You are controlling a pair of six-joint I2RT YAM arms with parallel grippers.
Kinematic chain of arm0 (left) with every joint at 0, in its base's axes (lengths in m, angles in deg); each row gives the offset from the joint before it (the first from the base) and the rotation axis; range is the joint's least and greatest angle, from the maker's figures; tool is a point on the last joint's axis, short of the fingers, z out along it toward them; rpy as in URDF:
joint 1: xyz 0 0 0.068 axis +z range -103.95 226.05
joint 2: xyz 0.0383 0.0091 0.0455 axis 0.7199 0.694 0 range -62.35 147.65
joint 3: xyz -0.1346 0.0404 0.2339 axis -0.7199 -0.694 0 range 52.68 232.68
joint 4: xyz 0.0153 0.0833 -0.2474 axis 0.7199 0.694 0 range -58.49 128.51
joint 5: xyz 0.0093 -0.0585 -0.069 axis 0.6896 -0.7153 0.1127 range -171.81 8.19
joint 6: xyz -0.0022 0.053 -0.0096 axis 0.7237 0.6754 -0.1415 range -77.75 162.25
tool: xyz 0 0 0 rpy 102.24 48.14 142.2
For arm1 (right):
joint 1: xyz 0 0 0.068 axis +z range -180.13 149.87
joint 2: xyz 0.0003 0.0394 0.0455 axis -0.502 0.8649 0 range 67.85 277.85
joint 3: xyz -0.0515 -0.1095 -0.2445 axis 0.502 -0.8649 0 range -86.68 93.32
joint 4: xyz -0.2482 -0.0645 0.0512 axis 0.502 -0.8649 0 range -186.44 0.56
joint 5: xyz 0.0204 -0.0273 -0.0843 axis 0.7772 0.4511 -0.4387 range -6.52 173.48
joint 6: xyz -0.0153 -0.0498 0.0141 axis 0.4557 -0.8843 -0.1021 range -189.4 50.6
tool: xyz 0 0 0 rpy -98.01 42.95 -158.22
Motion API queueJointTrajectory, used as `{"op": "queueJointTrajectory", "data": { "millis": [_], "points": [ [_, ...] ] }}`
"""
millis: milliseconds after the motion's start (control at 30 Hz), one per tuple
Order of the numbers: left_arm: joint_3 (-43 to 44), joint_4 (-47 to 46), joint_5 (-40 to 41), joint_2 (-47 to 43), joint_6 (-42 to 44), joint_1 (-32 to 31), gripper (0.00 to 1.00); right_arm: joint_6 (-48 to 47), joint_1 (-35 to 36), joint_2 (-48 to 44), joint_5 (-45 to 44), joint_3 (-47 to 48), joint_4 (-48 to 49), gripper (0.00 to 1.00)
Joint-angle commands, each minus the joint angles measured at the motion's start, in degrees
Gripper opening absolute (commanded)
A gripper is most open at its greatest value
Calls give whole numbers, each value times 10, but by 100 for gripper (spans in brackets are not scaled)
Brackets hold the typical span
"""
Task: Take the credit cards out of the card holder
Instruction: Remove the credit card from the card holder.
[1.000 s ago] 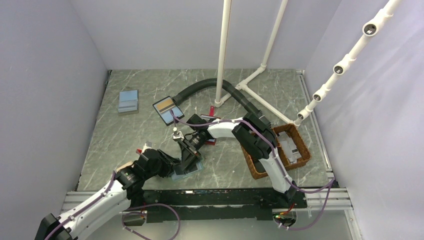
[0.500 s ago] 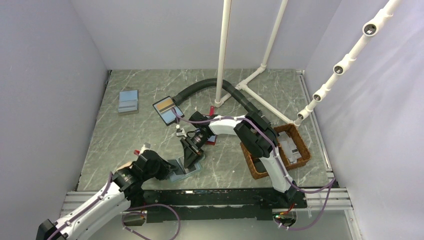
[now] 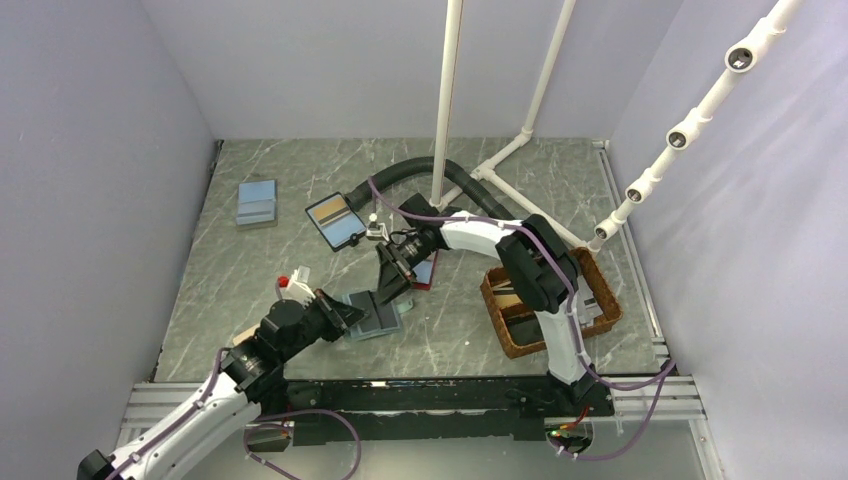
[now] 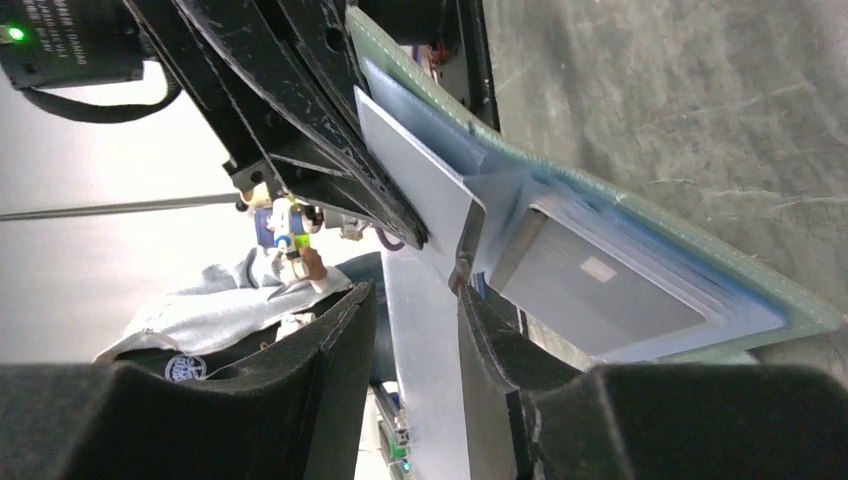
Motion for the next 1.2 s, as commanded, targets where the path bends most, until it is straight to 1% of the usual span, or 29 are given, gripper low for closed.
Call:
{"op": "queueJointTrajectory", "data": {
  "millis": [0,67,200,300,367,433,600,700,800,967,1100,1167],
  "points": [
    [-4,-160,-33,27,42,0,0,33,-2,-44,38,-24,53,38],
    [-7,-197,-37,47,44,0,0,44,-1,-48,39,-32,68,38],
    [-10,-258,-41,85,44,0,0,40,-2,-48,32,-32,62,37],
    [-11,-274,-43,96,43,0,0,42,-1,-50,37,-33,65,36],
    [-12,-275,-42,94,42,0,0,48,-1,-51,44,-36,73,33],
    [-15,-269,-36,84,39,0,0,44,-2,-54,37,-37,70,32],
    [-11,-196,-17,33,41,0,0,-9,-22,-59,-1,-32,22,37],
    [-15,-177,-12,5,38,0,0,-31,-27,-61,-9,-27,7,38],
    [-17,-177,-12,-6,38,0,0,-24,-21,-59,-2,-29,15,38],
    [-11,-212,-23,21,46,0,0,-6,-5,-52,21,-28,31,38],
    [-6,-239,-36,52,48,0,0,18,-3,-55,48,-34,55,33],
    [-7,-252,-38,61,45,0,0,29,-3,-57,53,-41,72,24]
  ]
}}
